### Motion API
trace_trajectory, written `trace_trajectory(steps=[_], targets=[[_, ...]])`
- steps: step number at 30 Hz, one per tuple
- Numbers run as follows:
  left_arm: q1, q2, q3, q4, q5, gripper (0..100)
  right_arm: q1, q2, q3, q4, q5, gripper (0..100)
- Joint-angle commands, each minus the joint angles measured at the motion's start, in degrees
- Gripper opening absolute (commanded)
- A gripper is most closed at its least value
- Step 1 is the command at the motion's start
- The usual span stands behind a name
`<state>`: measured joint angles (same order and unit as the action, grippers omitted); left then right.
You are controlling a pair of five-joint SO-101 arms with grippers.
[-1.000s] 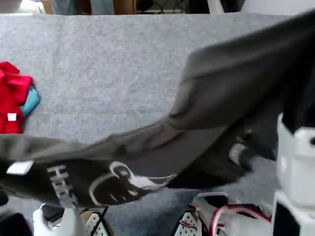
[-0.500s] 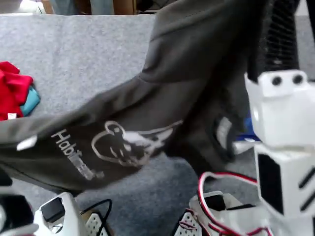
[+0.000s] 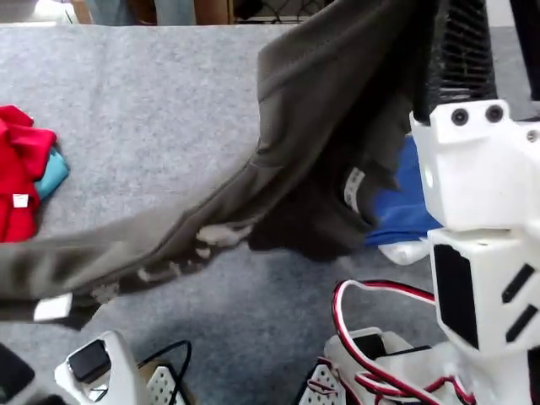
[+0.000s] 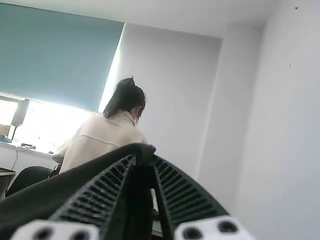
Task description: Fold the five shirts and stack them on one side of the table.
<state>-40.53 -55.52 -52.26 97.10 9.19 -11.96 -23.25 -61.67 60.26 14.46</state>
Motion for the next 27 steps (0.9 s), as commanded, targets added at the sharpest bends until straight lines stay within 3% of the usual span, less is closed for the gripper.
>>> trace_trajectory(steps=[1, 11, 16, 21, 27], targets=[[-0.84, 0.62, -0.66, -1.67, 0.18, 3, -3.16, -2.33, -1.27, -0.88, -0.09, 1.4], [-0.84, 0.79, 0.66, 2.64, 0.44, 3, -5.45, -4.97, 6.02, 2.29, -0.18, 1.4], [-0.84, 3.08, 18.95, -2.11, 3.69, 3, -5.36, -4.88, 22.90, -2.37, -0.35, 1.4], [1.36, 6.42, 47.69, -26.29, 8.35, 3, -5.19, -4.88, 46.37, -20.22, -0.09, 1.4], [11.30, 13.89, 79.96, -65.23, 3.87, 3, -5.10, 0.57, 67.30, -42.81, -0.09, 1.4]])
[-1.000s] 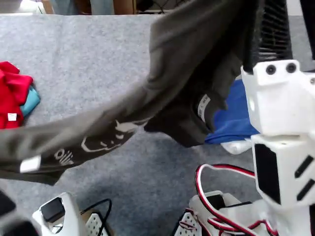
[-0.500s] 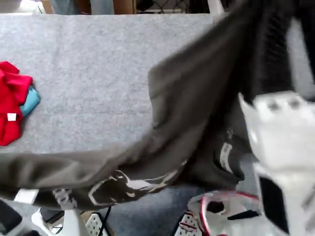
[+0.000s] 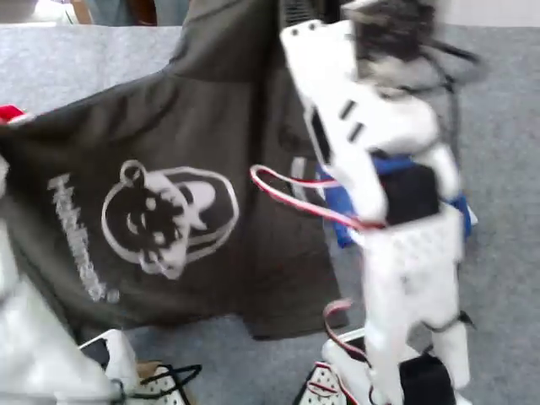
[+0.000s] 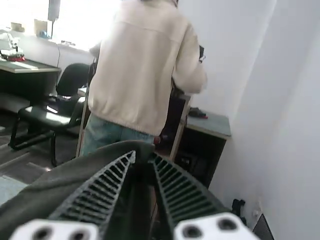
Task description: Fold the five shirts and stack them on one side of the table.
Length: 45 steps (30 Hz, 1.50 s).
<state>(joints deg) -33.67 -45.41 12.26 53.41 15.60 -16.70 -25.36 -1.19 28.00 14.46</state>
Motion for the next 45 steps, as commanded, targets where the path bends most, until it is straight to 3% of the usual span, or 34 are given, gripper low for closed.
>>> trace_trajectory(steps=[1, 5, 10, 18, 30, 34, 39, 45], targets=[[5.58, 6.33, 18.59, -27.69, -3.43, 3, 0.00, 4.97, 7.34, -12.92, -0.26, 1.4], [6.20, 20.66, 19.56, -44.92, -3.96, 3, 1.93, 17.36, 1.54, -19.87, -0.53, 1.4], [5.85, 40.35, 1.71, -45.36, -3.87, 3, 4.40, 34.77, -18.15, -16.62, -3.69, 1.4], [5.67, 56.44, -25.19, -27.34, -3.87, 3, 4.66, 57.27, -54.29, 4.66, -4.57, 1.4], [5.58, 56.97, -27.65, -5.27, -4.40, 3, 5.01, 70.73, -89.27, 49.49, -4.13, 1.4], [5.85, 56.97, -27.56, 2.99, -5.98, 3, 4.92, 72.48, -94.90, 61.71, -2.99, 1.5], [6.11, 56.97, -27.56, 12.75, -9.23, 3, 3.34, 72.66, -94.55, 72.00, 6.15, 1.4], [6.20, 56.09, -22.20, 17.58, -13.01, 3, 2.73, 72.22, -91.12, 73.58, 8.70, 1.4]])
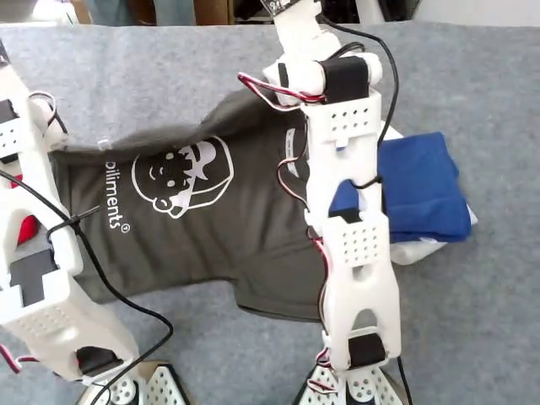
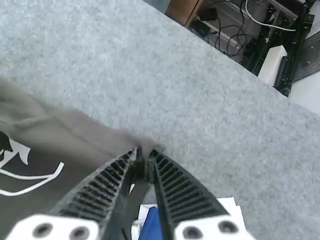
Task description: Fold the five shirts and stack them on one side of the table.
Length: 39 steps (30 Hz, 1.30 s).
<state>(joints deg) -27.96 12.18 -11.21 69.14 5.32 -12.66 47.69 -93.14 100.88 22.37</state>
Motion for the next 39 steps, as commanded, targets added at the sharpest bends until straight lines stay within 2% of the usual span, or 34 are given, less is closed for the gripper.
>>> trace_trajectory(steps=[1, 6, 10, 18, 22, 27, 31, 34, 39], targets=[[0.57, -2.55, 3.38, 2.46, -3.52, 3, -1.93, -1.71, 2.24, 0.70, 0.79, 1.4], [-1.10, -12.22, 18.51, -2.99, -5.27, 3, -4.48, -13.05, 20.35, 0.53, -0.79, 1.4], [-1.36, -23.12, 30.11, -6.86, -7.47, 3, -3.25, -21.23, 37.41, -0.79, -0.70, 1.4], [-1.89, -37.98, 41.63, -6.51, -7.47, 3, 0.53, -35.21, 54.99, -2.29, -0.09, 1.4], [-2.77, -40.97, 47.96, -6.68, -10.11, 3, -1.49, -41.89, 71.34, -5.27, -0.70, 1.4], [-5.67, -42.29, 54.20, -9.93, -11.16, 3, -2.55, -57.89, 99.65, -18.99, -1.85, 1.4], [-10.15, -42.64, 54.81, -8.18, -14.68, 3, -3.25, -69.05, 120.04, -28.31, -2.99, 1.4], [-9.36, -42.46, 56.13, -4.84, -16.62, 3, -0.70, -73.89, 127.16, -30.86, -3.52, 1.4], [-5.14, -42.73, 59.91, -4.13, -16.88, 3, 5.45, -78.73, 131.30, -31.12, -1.49, 1.4]])
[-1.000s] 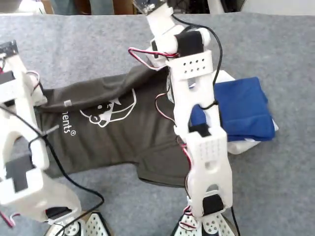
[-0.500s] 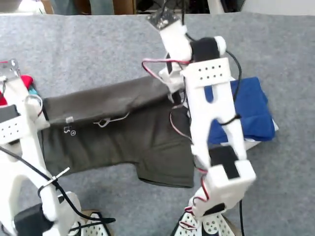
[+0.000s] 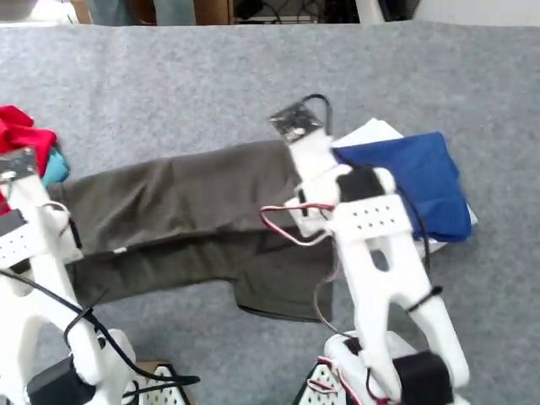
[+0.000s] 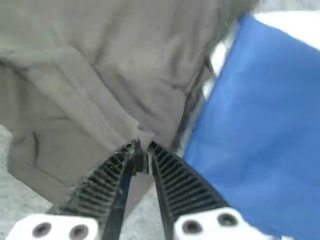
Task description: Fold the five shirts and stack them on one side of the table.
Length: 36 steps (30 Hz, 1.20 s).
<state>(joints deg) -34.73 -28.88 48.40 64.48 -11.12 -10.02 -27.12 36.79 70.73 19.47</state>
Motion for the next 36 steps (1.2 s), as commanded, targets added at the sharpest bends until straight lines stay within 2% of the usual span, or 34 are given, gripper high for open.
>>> trace_trajectory(steps=[1, 12, 19, 22, 27, 32, 36], targets=[[1.71, -1.67, 0.31, 0.62, -0.44, 3, 3.52, -5.05, 2.24, -0.97, 2.11, 1.4], [-0.04, -1.67, -6.02, 7.56, -1.23, 3, 4.22, -20.09, 12.26, 2.81, 5.19, 1.4], [-0.31, -1.67, -3.12, 8.18, -3.08, 3, 3.96, -22.81, 17.19, 3.25, 10.11, 1.4], [-2.68, -2.11, -3.30, 8.88, -3.08, 3, 3.78, -24.57, 17.10, 6.42, 12.92, 1.4], [-3.30, -8.79, -1.71, 12.92, -6.86, 3, 3.78, -28.09, 18.68, 9.23, 15.56, 1.4], [0.48, -17.23, 5.67, 9.76, -6.59, 3, 3.78, -28.70, 19.30, 8.88, 15.21, 1.4], [2.42, -18.81, 9.80, 7.65, -3.96, 3, 3.87, -29.05, 19.38, 9.32, 15.47, 1.4]])
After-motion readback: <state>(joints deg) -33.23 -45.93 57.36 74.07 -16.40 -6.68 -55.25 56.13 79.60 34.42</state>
